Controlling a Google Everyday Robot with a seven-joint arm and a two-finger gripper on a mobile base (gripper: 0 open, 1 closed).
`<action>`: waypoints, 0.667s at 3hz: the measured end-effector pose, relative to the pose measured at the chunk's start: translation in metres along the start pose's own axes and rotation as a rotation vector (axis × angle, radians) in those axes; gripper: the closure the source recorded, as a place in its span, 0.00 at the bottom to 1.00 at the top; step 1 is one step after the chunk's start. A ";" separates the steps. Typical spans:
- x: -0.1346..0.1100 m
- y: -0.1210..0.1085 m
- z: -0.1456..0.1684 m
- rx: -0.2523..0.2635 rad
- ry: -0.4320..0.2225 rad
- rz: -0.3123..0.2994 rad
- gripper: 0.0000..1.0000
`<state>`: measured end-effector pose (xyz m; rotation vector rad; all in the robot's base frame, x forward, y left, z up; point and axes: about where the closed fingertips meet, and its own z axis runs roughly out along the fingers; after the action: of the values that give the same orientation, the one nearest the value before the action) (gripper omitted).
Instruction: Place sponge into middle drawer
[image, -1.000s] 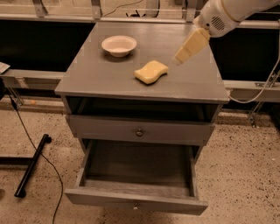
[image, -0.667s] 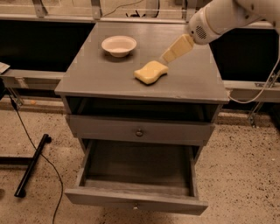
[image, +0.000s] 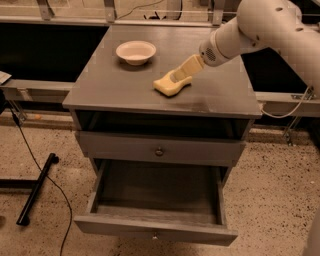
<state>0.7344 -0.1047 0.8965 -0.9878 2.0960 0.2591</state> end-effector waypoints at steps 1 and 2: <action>0.003 0.015 0.037 -0.024 0.007 0.022 0.00; 0.003 0.015 0.037 -0.024 0.007 0.022 0.00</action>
Offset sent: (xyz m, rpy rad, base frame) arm 0.0116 0.0276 -0.0415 0.0107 0.0394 -0.0371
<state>0.7431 -0.0789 0.8672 -0.9816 2.1156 0.2925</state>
